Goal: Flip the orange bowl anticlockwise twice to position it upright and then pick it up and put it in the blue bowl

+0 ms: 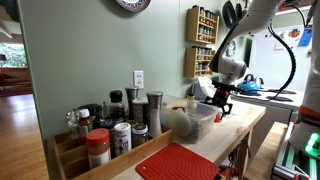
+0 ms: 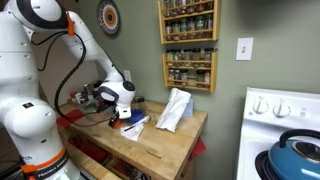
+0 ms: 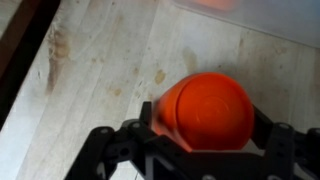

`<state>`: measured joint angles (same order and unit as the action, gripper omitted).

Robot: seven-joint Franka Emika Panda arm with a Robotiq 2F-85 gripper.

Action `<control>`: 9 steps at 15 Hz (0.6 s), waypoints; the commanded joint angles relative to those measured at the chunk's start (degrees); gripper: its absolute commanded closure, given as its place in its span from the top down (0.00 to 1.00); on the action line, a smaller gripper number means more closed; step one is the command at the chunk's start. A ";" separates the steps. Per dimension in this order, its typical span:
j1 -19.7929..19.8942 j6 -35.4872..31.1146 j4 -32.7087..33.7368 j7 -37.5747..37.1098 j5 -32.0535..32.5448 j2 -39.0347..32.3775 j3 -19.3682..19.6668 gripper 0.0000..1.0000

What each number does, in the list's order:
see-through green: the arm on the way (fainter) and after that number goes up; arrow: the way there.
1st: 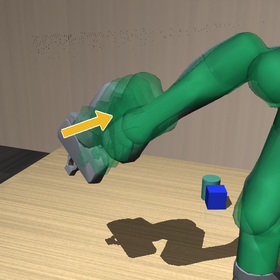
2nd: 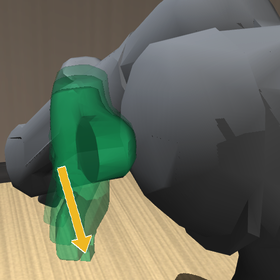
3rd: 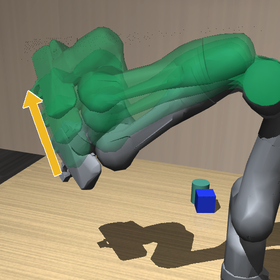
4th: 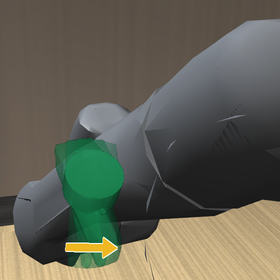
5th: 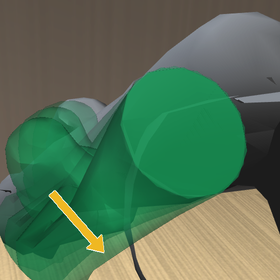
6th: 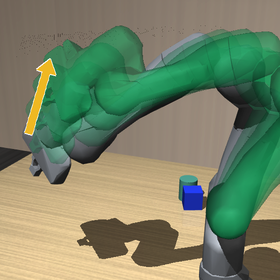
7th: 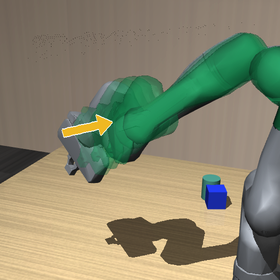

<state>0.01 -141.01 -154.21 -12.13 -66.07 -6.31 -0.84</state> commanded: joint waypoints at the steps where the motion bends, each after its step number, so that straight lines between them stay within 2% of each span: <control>1: 0.57 2.63 1.06 2.27 -1.58 -1.53 0.89 0.58; 2: 0.61 3.14 1.15 1.92 -1.47 -1.48 1.00 0.53; 4: -0.17 1.88 0.72 -0.50 0.65 -0.92 0.83 0.50; 7: -2.01 -1.31 -1.14 -7.82 5.39 2.39 0.15 0.49; 9: -3.24 -3.33 -2.36 -15.27 10.72 4.52 -0.22 0.49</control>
<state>-1.08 -141.11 -153.94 -17.85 -61.68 -5.80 -0.51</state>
